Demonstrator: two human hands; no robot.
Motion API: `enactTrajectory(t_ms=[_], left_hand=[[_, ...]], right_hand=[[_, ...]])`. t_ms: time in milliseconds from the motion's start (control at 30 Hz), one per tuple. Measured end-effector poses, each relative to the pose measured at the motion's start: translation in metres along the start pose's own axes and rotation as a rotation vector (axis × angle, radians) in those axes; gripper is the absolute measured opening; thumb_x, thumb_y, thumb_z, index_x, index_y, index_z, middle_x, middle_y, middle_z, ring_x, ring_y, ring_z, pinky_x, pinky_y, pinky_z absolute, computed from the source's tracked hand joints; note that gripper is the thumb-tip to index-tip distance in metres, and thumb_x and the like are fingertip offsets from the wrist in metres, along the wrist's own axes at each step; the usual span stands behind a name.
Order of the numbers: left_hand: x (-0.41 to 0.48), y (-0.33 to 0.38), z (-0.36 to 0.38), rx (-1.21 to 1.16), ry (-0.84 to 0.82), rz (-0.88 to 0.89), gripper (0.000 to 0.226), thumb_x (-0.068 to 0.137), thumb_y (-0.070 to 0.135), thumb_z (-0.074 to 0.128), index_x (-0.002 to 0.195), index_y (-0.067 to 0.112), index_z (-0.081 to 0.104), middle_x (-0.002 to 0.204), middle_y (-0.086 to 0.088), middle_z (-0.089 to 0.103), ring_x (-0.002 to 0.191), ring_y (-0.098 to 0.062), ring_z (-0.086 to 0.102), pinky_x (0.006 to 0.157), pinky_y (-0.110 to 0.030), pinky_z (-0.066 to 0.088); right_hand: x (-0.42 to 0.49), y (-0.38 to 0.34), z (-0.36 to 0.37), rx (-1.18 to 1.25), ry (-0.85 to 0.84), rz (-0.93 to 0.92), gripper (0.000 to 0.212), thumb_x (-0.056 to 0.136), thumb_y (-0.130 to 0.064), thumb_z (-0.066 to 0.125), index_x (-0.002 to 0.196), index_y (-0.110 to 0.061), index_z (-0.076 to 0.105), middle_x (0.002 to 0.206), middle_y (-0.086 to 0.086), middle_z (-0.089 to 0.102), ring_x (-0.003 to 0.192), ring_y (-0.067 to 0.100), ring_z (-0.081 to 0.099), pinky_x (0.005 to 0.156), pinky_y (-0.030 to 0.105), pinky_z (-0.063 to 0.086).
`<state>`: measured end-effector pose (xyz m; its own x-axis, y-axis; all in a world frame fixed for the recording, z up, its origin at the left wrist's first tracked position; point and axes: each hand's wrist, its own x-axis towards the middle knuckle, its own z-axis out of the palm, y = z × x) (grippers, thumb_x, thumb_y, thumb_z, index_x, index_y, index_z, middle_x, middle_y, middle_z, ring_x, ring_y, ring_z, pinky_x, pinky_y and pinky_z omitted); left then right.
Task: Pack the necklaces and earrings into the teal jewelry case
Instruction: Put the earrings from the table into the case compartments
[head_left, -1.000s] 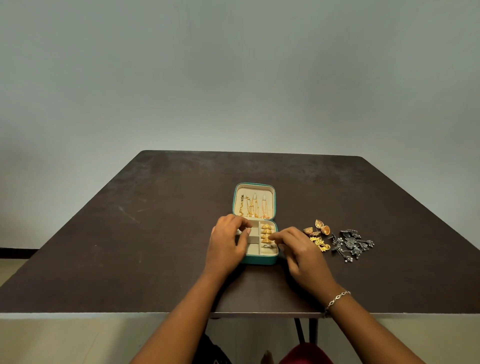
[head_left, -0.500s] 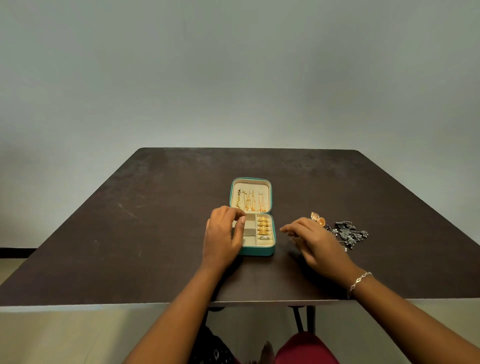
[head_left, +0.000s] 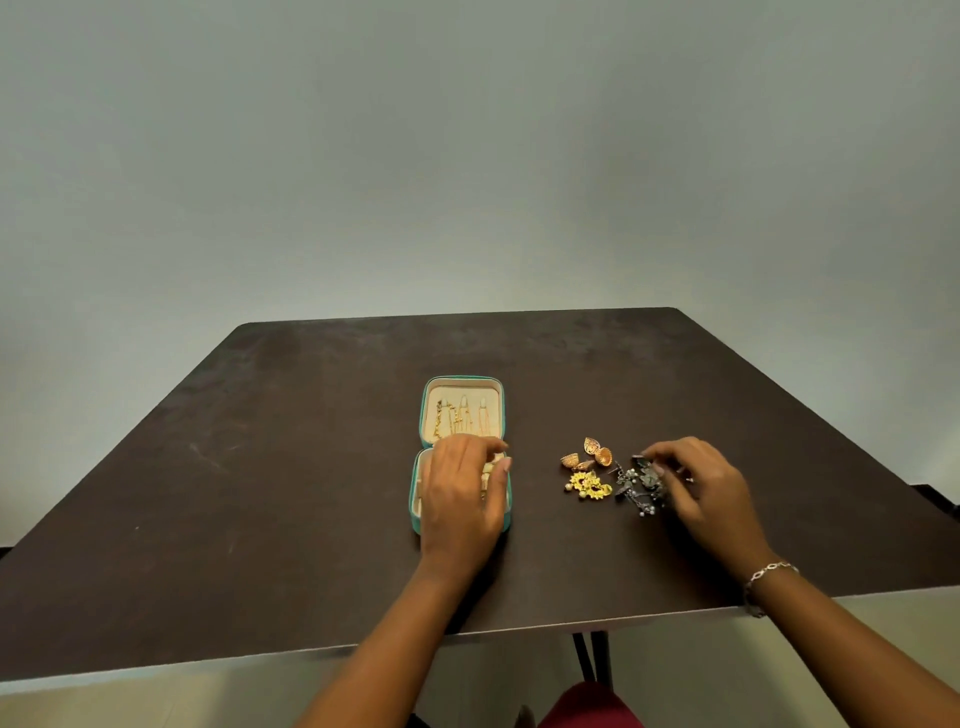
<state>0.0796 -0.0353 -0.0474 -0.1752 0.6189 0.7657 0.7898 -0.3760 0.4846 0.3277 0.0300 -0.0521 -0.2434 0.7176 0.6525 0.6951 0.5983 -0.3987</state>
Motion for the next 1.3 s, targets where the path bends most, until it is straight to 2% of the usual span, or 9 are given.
enactTrajectory(t_ms=[167, 300, 500, 600, 767, 1000, 1167, 1267, 1300], left_hand=[[0.005, 0.034, 0.033, -0.173, -0.151, 0.031, 0.015, 0.087, 0.020, 0.046, 0.094, 0.013, 0.057, 0.090, -0.003, 0.059, 0.088, -0.007, 0.047, 0.077, -0.017, 0.039], [0.008, 0.047, 0.058, -0.224, -0.290, -0.130, 0.016, 0.088, 0.010, 0.049, 0.101, 0.009, 0.058, 0.101, -0.004, 0.059, 0.095, -0.015, 0.053, 0.080, -0.020, 0.039], [0.010, 0.039, 0.083, -0.154, -0.284, -0.295, 0.016, 0.087, 0.003, 0.049, 0.097, 0.010, 0.059, 0.099, -0.004, 0.060, 0.095, -0.017, 0.055, 0.078, -0.018, 0.035], [0.016, 0.037, 0.088, -0.094, -0.303, -0.280, 0.015, 0.086, 0.004, 0.050, 0.097, 0.011, 0.059, 0.099, -0.003, 0.060, 0.095, -0.016, 0.053, 0.079, -0.023, 0.037], [0.020, 0.036, 0.090, 0.016, -0.370, -0.189, 0.014, 0.088, 0.015, 0.053, 0.099, 0.011, 0.061, 0.102, -0.004, 0.059, 0.098, -0.017, 0.051, 0.081, -0.027, 0.038], [0.022, 0.035, 0.092, 0.082, -0.413, -0.232, 0.020, 0.089, 0.024, 0.055, 0.104, 0.013, 0.058, 0.106, -0.003, 0.059, 0.104, -0.019, 0.049, 0.086, -0.030, 0.037], [0.026, 0.035, 0.093, 0.141, -0.459, -0.235, 0.022, 0.089, 0.031, 0.055, 0.107, 0.018, 0.056, 0.108, 0.000, 0.058, 0.107, -0.017, 0.048, 0.090, -0.030, 0.034], [0.028, 0.035, 0.094, 0.161, -0.480, -0.244, 0.024, 0.088, 0.031, 0.055, 0.110, 0.020, 0.055, 0.109, 0.002, 0.058, 0.108, -0.016, 0.048, 0.092, -0.029, 0.034], [0.028, 0.035, 0.094, 0.149, -0.471, -0.263, 0.023, 0.088, 0.029, 0.055, 0.110, 0.021, 0.054, 0.109, 0.002, 0.058, 0.108, -0.017, 0.049, 0.092, -0.029, 0.034]], right_hand=[[0.003, 0.005, 0.010, -0.053, 0.029, 0.033, 0.018, 0.078, 0.004, 0.064, 0.085, -0.013, 0.065, 0.084, 0.000, 0.061, 0.080, 0.019, 0.056, 0.066, 0.027, 0.044], [0.012, 0.002, 0.021, -0.123, 0.045, 0.013, 0.011, 0.078, -0.003, 0.063, 0.084, -0.013, 0.065, 0.083, 0.002, 0.061, 0.079, 0.023, 0.056, 0.067, 0.028, 0.042], [0.021, 0.002, 0.030, -0.146, 0.021, 0.018, 0.018, 0.082, -0.025, 0.046, 0.083, -0.018, 0.063, 0.081, -0.003, 0.061, 0.079, 0.021, 0.057, 0.066, 0.030, 0.041], [0.026, -0.002, 0.035, -0.161, -0.040, -0.019, 0.025, 0.081, -0.032, 0.040, 0.084, -0.021, 0.062, 0.083, -0.006, 0.061, 0.081, 0.018, 0.056, 0.068, 0.028, 0.034], [0.034, -0.003, 0.043, -0.204, -0.088, -0.032, 0.026, 0.079, -0.039, 0.044, 0.087, -0.022, 0.062, 0.083, -0.008, 0.062, 0.079, 0.018, 0.058, 0.068, 0.027, 0.034], [0.034, -0.001, 0.045, -0.206, -0.100, -0.009, 0.017, 0.074, -0.027, 0.053, 0.086, -0.022, 0.063, 0.079, -0.007, 0.062, 0.076, 0.020, 0.060, 0.067, 0.029, 0.034], [0.034, 0.000, 0.045, -0.180, -0.104, -0.032, 0.024, 0.078, -0.036, 0.046, 0.087, -0.025, 0.065, 0.084, -0.009, 0.063, 0.084, 0.011, 0.056, 0.069, 0.028, 0.035], [0.035, 0.002, 0.046, -0.166, -0.113, -0.005, 0.007, 0.075, -0.020, 0.062, 0.080, -0.022, 0.066, 0.082, -0.008, 0.064, 0.082, 0.016, 0.059, 0.071, 0.029, 0.033], [0.035, 0.002, 0.046, -0.162, -0.121, 0.017, 0.009, 0.074, -0.014, 0.065, 0.080, -0.021, 0.066, 0.083, -0.007, 0.064, 0.083, 0.017, 0.060, 0.073, 0.029, 0.032]])
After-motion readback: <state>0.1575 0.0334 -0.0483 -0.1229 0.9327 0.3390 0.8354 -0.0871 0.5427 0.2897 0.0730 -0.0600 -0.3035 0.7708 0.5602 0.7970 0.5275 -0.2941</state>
